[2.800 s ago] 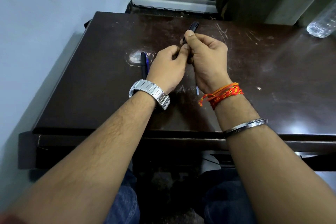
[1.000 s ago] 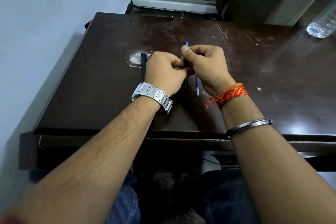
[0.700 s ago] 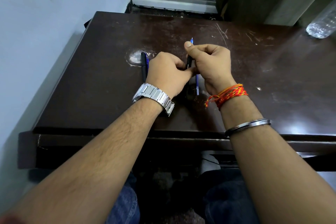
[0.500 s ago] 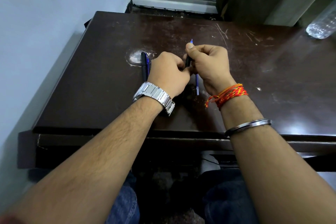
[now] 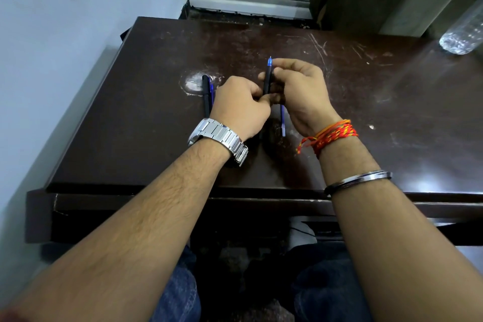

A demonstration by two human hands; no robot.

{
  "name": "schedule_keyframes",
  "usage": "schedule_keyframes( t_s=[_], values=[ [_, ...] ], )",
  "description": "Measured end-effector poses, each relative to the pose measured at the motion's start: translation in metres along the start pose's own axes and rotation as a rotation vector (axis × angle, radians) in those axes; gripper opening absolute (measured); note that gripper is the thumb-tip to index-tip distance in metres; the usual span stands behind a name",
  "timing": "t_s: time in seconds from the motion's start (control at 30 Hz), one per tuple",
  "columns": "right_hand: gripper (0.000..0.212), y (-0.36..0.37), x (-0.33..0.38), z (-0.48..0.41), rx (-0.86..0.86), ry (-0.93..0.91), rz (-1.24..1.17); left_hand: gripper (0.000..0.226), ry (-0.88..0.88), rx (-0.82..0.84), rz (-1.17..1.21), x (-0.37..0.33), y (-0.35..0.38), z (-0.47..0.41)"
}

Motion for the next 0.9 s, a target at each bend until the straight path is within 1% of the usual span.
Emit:
schedule_keyframes(
  t_s=[0.03,0.1,0.13,0.17,0.23,0.3,0.33,0.4,0.43,0.5,0.57,0.6,0.63,0.7,0.73,0.87,0.9],
  values=[
    [0.006,-0.001,0.000,0.000,-0.009,-0.005,0.007,0.022,-0.001,0.003,0.003,0.000,0.000,0.000],
    [0.025,-0.002,-0.002,0.001,-0.025,-0.069,0.085,0.025,-0.009,0.013,0.009,-0.001,0.000,0.000],
    [0.029,-0.002,-0.002,0.003,-0.021,-0.089,0.095,0.026,-0.012,0.020,0.009,-0.001,0.000,0.000],
    [0.028,-0.003,-0.002,0.003,-0.010,-0.088,0.077,0.029,-0.016,0.023,0.007,-0.001,0.001,0.000],
    [0.021,-0.002,-0.001,0.002,0.017,-0.028,-0.007,0.030,-0.020,0.019,-0.004,-0.001,0.001,0.000],
    [0.018,-0.001,0.001,0.002,0.016,0.026,-0.060,0.025,-0.017,0.023,-0.012,-0.001,0.001,0.001],
    [0.020,-0.001,0.001,0.001,0.008,0.011,-0.033,0.023,-0.015,0.025,-0.015,-0.002,0.001,0.000],
    [0.027,-0.002,-0.002,0.002,-0.009,-0.076,0.083,0.022,-0.013,0.023,-0.016,-0.002,0.001,0.000],
    [0.024,-0.002,-0.003,0.003,-0.012,-0.099,0.098,0.023,-0.013,0.024,-0.015,-0.001,0.001,0.000],
    [0.014,-0.002,-0.003,0.001,0.003,-0.062,0.030,0.024,-0.017,0.029,-0.013,-0.001,0.001,0.001],
    [0.010,-0.002,-0.002,-0.001,0.003,0.010,-0.063,0.022,-0.019,0.030,-0.008,0.000,0.001,0.000],
    [0.009,-0.001,-0.002,-0.002,-0.007,0.008,-0.059,0.022,-0.018,0.030,-0.006,0.000,0.002,0.000],
    [0.014,-0.001,-0.003,-0.002,-0.019,-0.025,-0.008,0.022,-0.017,0.029,-0.006,-0.001,0.002,0.000],
    [0.032,-0.002,-0.007,-0.001,-0.037,-0.112,0.127,0.024,-0.011,0.020,-0.014,-0.001,0.002,0.000],
    [0.034,-0.003,-0.008,0.000,-0.042,-0.126,0.129,0.024,-0.008,0.017,-0.017,-0.001,0.001,0.000],
    [0.016,-0.002,-0.008,-0.004,-0.014,-0.069,-0.021,0.019,-0.001,0.013,-0.007,-0.002,0.000,0.001],
    [0.017,-0.001,-0.008,-0.004,-0.013,-0.063,-0.021,0.020,-0.002,0.012,-0.010,-0.002,0.000,0.001]
  ],
)
Point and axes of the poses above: each hand's wrist, its own z-axis away from the middle knuckle, its own y-axis out of the palm, x = y × z, the point moved 1 cm from there along -z, towards the middle knuckle, and after that the axes turned 13 degrees about -x, right-handed, at the moved point
